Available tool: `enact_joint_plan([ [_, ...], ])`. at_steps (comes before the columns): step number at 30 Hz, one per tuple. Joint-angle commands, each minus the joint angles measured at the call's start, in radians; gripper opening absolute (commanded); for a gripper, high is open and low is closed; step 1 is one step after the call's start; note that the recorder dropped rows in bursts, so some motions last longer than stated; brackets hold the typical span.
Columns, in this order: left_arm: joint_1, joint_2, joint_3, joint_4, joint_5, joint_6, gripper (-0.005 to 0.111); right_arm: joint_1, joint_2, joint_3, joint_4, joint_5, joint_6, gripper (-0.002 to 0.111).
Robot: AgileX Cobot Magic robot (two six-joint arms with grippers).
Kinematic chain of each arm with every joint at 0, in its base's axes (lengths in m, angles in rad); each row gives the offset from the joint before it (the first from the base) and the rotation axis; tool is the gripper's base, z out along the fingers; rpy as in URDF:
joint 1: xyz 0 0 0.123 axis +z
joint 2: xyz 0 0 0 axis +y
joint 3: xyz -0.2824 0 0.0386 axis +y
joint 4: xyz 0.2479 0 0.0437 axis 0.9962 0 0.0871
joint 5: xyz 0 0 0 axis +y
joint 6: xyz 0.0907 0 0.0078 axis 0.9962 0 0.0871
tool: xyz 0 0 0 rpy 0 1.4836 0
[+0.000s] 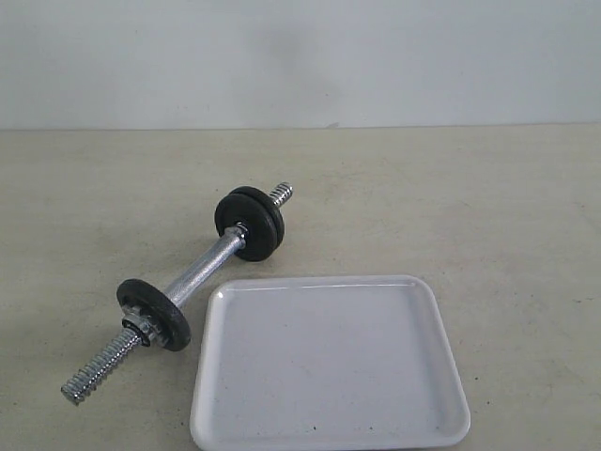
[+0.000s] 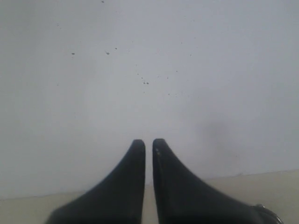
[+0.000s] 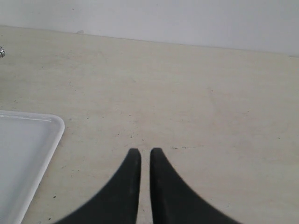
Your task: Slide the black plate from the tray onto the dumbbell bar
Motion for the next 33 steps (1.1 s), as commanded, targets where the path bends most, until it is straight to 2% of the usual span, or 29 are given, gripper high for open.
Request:
enact_joint_plan([
  [1,0.001,-0.003,0.018,0.677,0.017,-0.746,0.005,-0.001,-0.004,0.0,0.0,-0.004,-0.004,0.005],
  [11,0.001,-0.003,0.155,0.667,0.024,-0.72,0.005,-0.001,-0.004,0.0,0.0,-0.004,-0.004,0.005],
  [17,0.001,-0.003,0.155,0.664,0.289,-0.688,0.005,-0.001,-0.004,0.0,0.0,-0.004,-0.004,0.005],
  [33,0.011,-0.003,0.155,0.664,0.282,-0.683,0.005,-0.001,-0.004,0.0,0.0,-0.004,-0.004,0.005],
])
